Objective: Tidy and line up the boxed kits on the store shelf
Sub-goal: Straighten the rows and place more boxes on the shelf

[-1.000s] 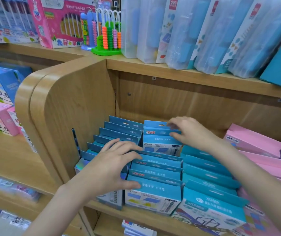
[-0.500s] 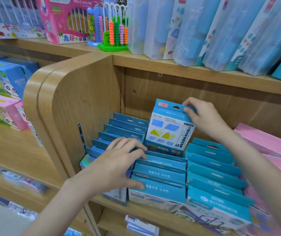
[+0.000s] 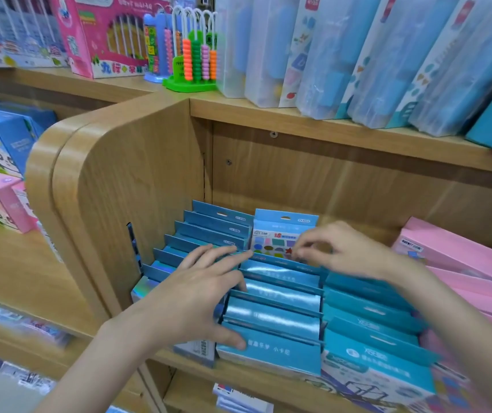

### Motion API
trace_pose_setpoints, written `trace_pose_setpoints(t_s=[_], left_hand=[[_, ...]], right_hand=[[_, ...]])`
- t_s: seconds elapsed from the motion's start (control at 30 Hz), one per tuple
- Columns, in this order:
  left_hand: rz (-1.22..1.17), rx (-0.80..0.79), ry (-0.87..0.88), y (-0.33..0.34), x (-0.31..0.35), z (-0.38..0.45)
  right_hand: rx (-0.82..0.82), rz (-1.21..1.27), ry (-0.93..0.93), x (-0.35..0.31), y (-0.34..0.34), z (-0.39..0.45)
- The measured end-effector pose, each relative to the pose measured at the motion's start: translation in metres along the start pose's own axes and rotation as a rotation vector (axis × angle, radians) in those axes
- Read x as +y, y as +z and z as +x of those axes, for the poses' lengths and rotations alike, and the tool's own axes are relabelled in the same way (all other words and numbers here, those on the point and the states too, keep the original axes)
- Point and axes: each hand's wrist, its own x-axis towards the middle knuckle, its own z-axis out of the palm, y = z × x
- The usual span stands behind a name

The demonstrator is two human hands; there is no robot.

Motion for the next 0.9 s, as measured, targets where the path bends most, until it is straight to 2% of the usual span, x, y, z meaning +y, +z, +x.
trace_pose_setpoints(t_s=[0.1,0.13,0.17,0.27,0.33,0.53,0.7,0.8,0.83,0.9], left_hand=[[0.017,-0.033,-0.014,0.000,0.000,0.001],[0.018,-0.044,-0.023,-0.001,0.001,0.001],[0.016,-0.050,-0.026,-0.002,0.002,0.002],[0.016,-0.057,-0.023,-0.002,0.002,0.002],[0.007,-0.061,-0.028,-0.002,0.002,0.002],[0.005,-0.057,-0.041,-0.003,0.002,0.003],[-0.007,-0.078,-0.036,-0.002,0.000,0.007],[0.013,-0.109,-0.047,-0.003,0.000,0.009],[0.019,-0.117,-0.048,-0.003,0.000,0.010],[0.027,-0.121,-0.049,-0.003,-0.001,0.010]], right_hand=[[0.254,0.008,0.081,0.013,-0.017,0.015],[0.281,-0.029,0.113,0.018,-0.018,0.022],[0.260,-0.058,0.149,0.023,-0.018,0.028],[0.042,-0.077,0.284,0.037,-0.009,0.043],[-0.023,-0.114,0.316,0.042,-0.001,0.047],[0.157,-0.182,0.326,0.044,0.002,0.046],[0.080,-0.237,0.405,0.052,0.006,0.039],[0.249,-0.212,0.258,0.038,0.000,0.026],[0.238,-0.161,0.179,0.029,-0.002,0.020],[0.035,-0.072,0.097,0.009,-0.003,0.012]])
